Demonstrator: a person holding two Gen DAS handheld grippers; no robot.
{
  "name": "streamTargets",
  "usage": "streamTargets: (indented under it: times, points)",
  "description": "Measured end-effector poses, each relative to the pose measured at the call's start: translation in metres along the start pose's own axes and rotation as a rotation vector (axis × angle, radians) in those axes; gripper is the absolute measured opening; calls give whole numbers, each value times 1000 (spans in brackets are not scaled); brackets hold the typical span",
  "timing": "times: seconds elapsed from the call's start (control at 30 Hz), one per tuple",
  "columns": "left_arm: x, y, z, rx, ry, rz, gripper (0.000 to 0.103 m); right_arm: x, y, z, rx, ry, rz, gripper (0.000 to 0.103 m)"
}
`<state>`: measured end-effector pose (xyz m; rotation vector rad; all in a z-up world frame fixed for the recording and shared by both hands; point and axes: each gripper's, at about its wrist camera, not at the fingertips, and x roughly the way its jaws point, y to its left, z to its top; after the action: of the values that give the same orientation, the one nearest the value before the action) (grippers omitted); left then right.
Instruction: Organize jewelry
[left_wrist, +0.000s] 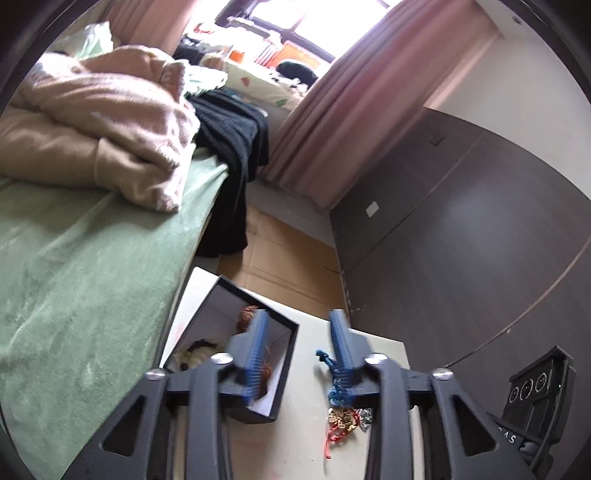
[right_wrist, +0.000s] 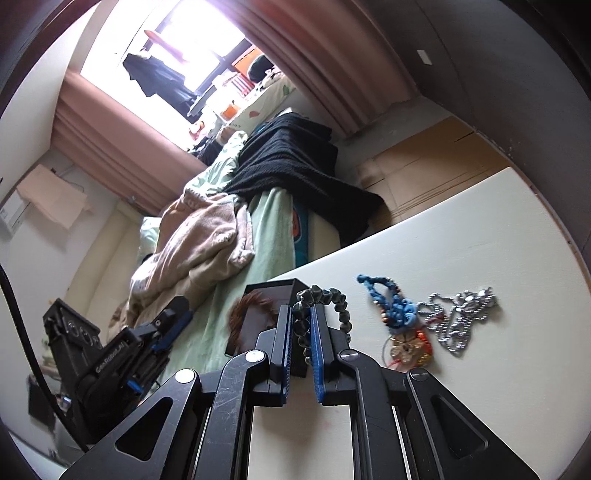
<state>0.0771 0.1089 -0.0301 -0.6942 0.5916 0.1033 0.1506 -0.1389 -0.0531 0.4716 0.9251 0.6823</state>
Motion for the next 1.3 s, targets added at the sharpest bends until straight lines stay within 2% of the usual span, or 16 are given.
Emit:
streamTargets:
  times: [0.23,0.43,0.53,0.57,0.6,0.63,0.67,0.83,0.97,1.07,1.17,1.27,1.3]
  points:
    - [-4,17,5,-47,-8,51,48,18,15,-2,-18,22,51,11]
    - [-12,29,11,-76,-34,77,60,39,43,3,-59,39,122,11]
    - [-13,35,13,-91,-42,97,67,52,55,4,-65,37,198,12]
    - [-13,37,13,-92,-43,105,68,59,59,3,-75,47,239,17]
    - [-12,37,13,-91,-41,111,68,67,61,2,-78,78,243,37]
    - [-11,37,14,-88,-39,114,68,75,61,0,-74,112,220,47]
    - [-10,36,13,-81,-34,117,68,77,58,-2,-66,115,189,53]
    - [-3,28,9,-41,-9,125,69,61,32,1,-15,88,101,53]
    - [-2,16,3,-9,-20,106,69,34,10,-1,22,40,40,69]
    - [-2,1,-2,35,-34,94,69,16,-7,0,61,9,-29,69]
    - [-1,-14,-7,74,-48,82,69,-3,-18,5,86,-26,-158,69]
    - [4,-27,-15,101,-46,85,72,-22,-31,7,133,-49,-180,70]
    - [5,-32,-18,113,-44,88,73,-28,-35,8,135,-52,-188,76]
